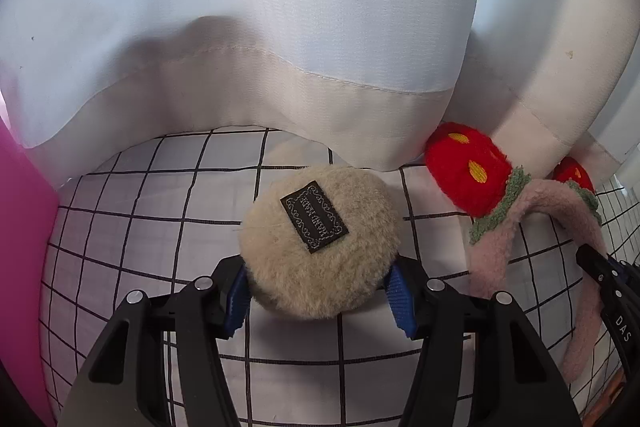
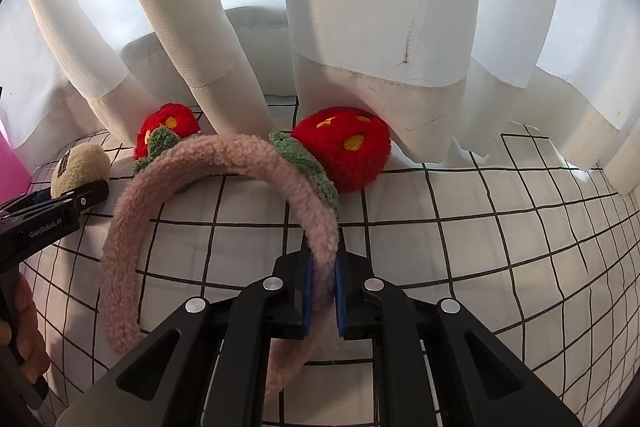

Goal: Organize jewelry
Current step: 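Grasp the beige fuzzy pouch with the left tool while the right tool grasps the pink headband, then carry the pouch and headband over the pink tub and open both tools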

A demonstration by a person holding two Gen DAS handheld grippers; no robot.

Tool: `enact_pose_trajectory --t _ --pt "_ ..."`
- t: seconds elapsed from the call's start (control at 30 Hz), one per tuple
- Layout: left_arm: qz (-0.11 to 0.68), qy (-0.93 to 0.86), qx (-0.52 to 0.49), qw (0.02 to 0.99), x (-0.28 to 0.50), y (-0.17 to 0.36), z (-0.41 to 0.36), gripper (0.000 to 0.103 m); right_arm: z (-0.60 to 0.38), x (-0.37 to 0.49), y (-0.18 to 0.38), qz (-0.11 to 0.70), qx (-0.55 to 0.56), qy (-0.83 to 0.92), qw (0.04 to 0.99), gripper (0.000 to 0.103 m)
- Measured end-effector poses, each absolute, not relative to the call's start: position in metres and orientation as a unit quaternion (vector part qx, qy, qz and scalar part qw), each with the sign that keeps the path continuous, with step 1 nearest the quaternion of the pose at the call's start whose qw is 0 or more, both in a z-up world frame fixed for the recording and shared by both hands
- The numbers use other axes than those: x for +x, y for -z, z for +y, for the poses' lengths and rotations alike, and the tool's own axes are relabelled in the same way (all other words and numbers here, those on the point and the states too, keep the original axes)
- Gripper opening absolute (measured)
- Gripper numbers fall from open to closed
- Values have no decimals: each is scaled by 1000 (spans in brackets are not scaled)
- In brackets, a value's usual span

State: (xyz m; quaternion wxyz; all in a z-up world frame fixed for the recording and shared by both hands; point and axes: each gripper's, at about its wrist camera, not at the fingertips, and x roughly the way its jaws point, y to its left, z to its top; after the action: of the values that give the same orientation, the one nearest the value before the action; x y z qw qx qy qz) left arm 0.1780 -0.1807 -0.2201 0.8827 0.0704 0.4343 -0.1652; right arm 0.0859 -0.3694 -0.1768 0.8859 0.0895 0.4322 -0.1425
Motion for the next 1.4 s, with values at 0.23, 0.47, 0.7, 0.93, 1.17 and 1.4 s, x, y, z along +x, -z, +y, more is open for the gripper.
enact_pose_trajectory --t 0.23,0.47,0.7,0.93,1.17,1.4 --pt "426 169 59 887 153 208 -166 55 -365 59 156 406 92 135 899 9" --pt "417 168 54 892 125 194 -157 55 -361 32 129 390 98 126 907 9" --pt "412 159 54 896 114 185 -145 55 -341 27 113 380 93 118 913 9" --pt "399 146 45 904 101 155 -127 55 -323 15 91 361 86 101 923 9" --pt "364 134 35 921 84 114 -106 55 -307 7 62 342 76 81 933 9" --pt "332 122 20 935 60 71 -78 55 -287 5 32 319 63 49 944 9"
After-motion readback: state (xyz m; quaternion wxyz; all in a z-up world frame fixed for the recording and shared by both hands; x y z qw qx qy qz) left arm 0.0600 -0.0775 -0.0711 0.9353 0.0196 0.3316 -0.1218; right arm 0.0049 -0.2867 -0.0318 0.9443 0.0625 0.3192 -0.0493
